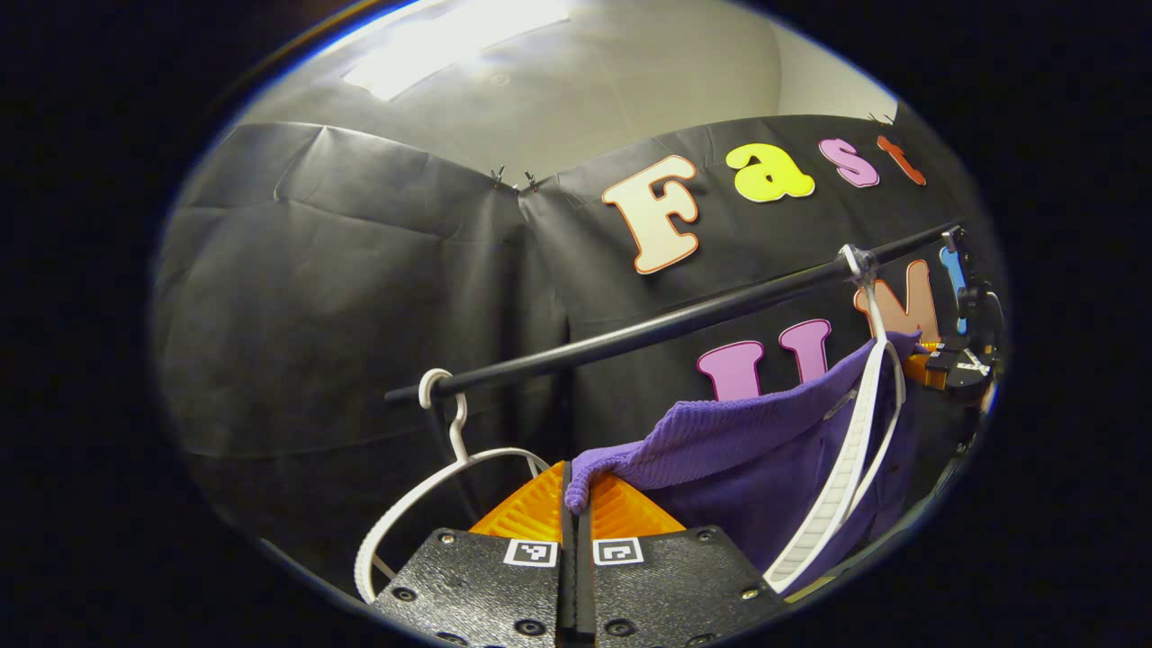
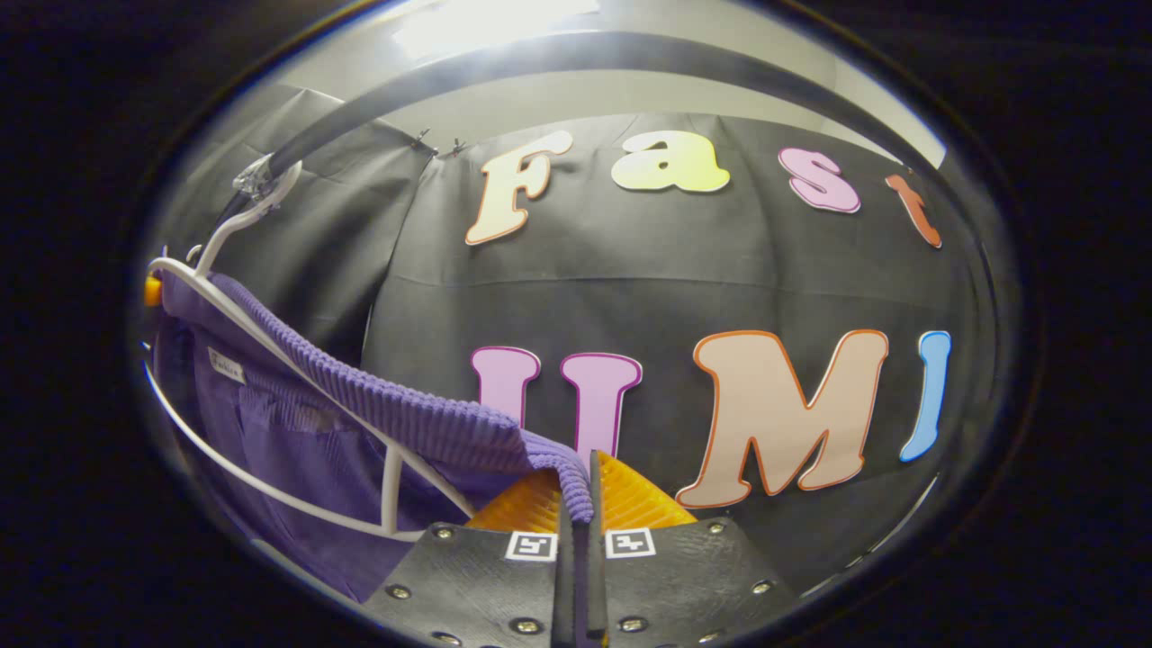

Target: Grasp the clothes on the hanger with both hands and then place them into the laundry hamper below.

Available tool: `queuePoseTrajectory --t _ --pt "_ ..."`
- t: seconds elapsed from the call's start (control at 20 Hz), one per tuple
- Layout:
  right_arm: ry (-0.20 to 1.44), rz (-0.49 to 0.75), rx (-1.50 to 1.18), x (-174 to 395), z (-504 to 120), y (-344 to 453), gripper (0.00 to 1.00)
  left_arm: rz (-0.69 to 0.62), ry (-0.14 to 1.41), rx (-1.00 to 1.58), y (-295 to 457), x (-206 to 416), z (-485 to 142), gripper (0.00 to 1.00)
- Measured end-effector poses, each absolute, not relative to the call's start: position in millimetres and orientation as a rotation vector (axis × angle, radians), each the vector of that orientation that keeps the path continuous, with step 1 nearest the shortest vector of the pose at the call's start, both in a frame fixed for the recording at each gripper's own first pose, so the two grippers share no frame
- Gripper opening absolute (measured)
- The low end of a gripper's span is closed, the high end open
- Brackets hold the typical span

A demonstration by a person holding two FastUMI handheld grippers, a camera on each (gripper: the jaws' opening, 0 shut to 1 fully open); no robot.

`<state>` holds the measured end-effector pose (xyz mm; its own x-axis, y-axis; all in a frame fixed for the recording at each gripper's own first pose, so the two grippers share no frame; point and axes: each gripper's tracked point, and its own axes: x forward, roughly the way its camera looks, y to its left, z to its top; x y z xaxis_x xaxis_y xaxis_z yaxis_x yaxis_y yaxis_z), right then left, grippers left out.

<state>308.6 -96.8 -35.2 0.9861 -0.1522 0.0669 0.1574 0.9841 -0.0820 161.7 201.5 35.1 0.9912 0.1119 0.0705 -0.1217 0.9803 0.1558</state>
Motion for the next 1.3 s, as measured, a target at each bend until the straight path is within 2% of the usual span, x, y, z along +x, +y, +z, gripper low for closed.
queuePoseTrajectory --t 0.35,0.7,0.8,0.85,0.9,1.3 --pt "-0.023 -0.201 -0.118 320 -48 -114 0.05 0.054 -0.004 0.042 178 158 -12 0.0" --pt "0.049 -0.205 -0.155 319 -69 -116 0.05 0.091 0.039 -0.084 169 151 -45 0.0" --pt "0.069 -0.214 -0.154 313 -88 -120 0.05 0.101 0.051 -0.096 164 147 -53 0.0" --pt "0.079 -0.214 -0.15 309 -94 -118 0.02 0.109 0.058 -0.093 162 143 -56 0.0" --pt "0.093 -0.216 -0.151 306 -99 -118 0.05 0.114 0.062 -0.092 159 139 -59 0.0" --pt "0.177 -0.206 -0.167 267 -136 -116 0.05 0.139 0.144 -0.067 138 107 -96 0.0"
